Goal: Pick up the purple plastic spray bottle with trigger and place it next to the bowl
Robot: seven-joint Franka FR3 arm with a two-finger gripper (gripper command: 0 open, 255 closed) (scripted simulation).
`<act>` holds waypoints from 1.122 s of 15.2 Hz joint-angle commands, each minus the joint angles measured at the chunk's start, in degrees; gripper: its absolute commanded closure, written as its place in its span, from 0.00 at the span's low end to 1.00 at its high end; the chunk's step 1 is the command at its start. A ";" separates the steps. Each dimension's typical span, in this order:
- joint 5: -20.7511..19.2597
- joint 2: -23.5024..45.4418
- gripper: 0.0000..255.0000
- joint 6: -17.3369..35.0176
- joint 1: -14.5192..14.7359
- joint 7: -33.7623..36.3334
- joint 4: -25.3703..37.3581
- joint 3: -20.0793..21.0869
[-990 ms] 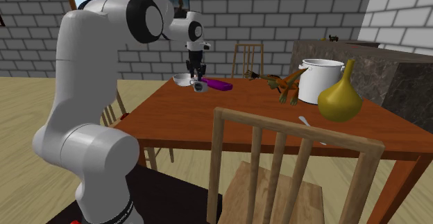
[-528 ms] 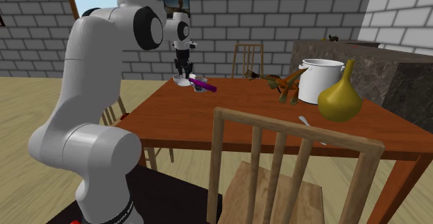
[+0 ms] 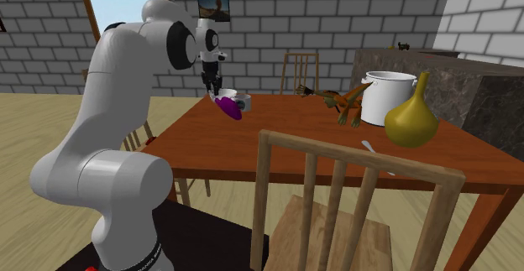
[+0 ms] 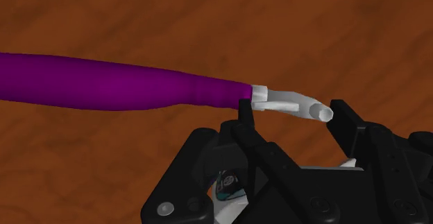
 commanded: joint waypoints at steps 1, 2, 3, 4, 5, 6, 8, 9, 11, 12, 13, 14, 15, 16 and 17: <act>-0.01 0.08 1.00 1.41 0.00 0.01 -1.30 -0.01; -0.01 0.11 1.00 2.17 -0.02 -0.01 -2.03 -0.02; -0.01 0.15 1.00 2.91 -0.03 -0.03 -2.74 -0.02; 0.00 0.21 1.00 3.65 -0.04 -0.05 -3.41 -0.03; -0.01 0.28 1.00 4.38 -0.05 -0.07 -4.07 -0.03; -0.01 0.37 1.00 5.09 -0.06 -0.09 -4.70 -0.04; -0.01 0.59 1.00 6.50 -0.07 -0.12 -5.89 -0.05; -0.01 0.72 1.00 7.20 -0.08 -0.14 -6.45 -0.05; -0.03 1.03 1.00 8.56 -0.09 -0.17 -7.52 -0.06; -0.03 1.20 1.00 9.24 -0.09 -0.19 -8.02 -0.07; -0.04 1.38 1.00 9.90 -0.09 -0.20 -8.50 -0.08; -0.05 1.58 1.00 10.56 -0.10 -0.22 -8.96 -0.08; -0.06 1.78 1.00 11.21 -0.10 -0.23 -9.41 -0.09; -0.07 2.00 1.00 11.86 -0.10 -0.24 -9.84 -0.09; -0.08 2.23 1.00 12.50 -0.10 -0.26 -10.24 -0.10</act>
